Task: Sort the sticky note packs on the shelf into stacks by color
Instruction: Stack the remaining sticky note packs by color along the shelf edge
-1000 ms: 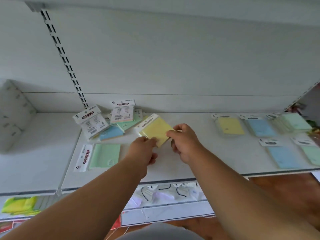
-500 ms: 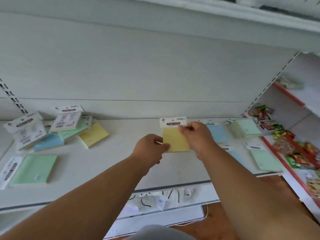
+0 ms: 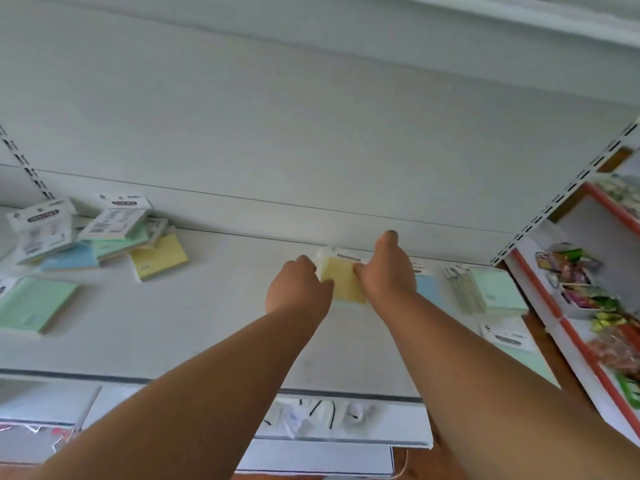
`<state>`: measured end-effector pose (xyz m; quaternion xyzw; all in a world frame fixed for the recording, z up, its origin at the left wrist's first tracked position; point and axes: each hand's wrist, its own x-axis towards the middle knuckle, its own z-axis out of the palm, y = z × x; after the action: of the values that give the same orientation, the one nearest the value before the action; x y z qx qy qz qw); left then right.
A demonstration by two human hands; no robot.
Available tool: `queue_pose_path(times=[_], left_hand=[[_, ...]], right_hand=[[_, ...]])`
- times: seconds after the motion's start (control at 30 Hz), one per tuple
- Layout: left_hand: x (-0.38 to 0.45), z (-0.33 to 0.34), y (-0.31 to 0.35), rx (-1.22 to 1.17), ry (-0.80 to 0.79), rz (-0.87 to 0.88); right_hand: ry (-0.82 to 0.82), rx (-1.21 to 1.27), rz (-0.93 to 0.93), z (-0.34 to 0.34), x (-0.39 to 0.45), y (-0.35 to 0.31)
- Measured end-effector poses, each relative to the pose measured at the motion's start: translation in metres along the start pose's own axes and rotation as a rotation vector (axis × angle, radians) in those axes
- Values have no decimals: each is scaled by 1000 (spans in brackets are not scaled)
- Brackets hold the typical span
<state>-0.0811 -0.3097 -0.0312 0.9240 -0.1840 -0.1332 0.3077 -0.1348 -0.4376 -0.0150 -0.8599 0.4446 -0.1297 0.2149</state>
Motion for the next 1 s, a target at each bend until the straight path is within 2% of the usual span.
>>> queue_pose_path(times=[0.1,0.27,0.4,0.53,0.67,0.73,0.87,1.0], left_hand=[[-6,-2,-12,-21,35,-14],[-17,-20,-46,-60,27,-51],[-18,-56,-90,-78,99,-107],[-7,-110,-146,-103,194,-142],[15,-165,-201,-135,294,-112],[30,-189,-225,-127,286,-97],[67,-212,-254,-113,82,-125],[77,-230,-258,-353,-46,-196]], right_hand=[[16,1,-94,4,-8,-6],[-80,71,-271,23,-26,-38],[-161,137,-440,52,-52,-92],[-249,241,-472,90,-79,-161],[-357,349,-359,122,-99,-232],[-402,371,-290,139,-99,-263],[-494,480,-147,163,-95,-307],[-457,804,139,163,-103,-326]])
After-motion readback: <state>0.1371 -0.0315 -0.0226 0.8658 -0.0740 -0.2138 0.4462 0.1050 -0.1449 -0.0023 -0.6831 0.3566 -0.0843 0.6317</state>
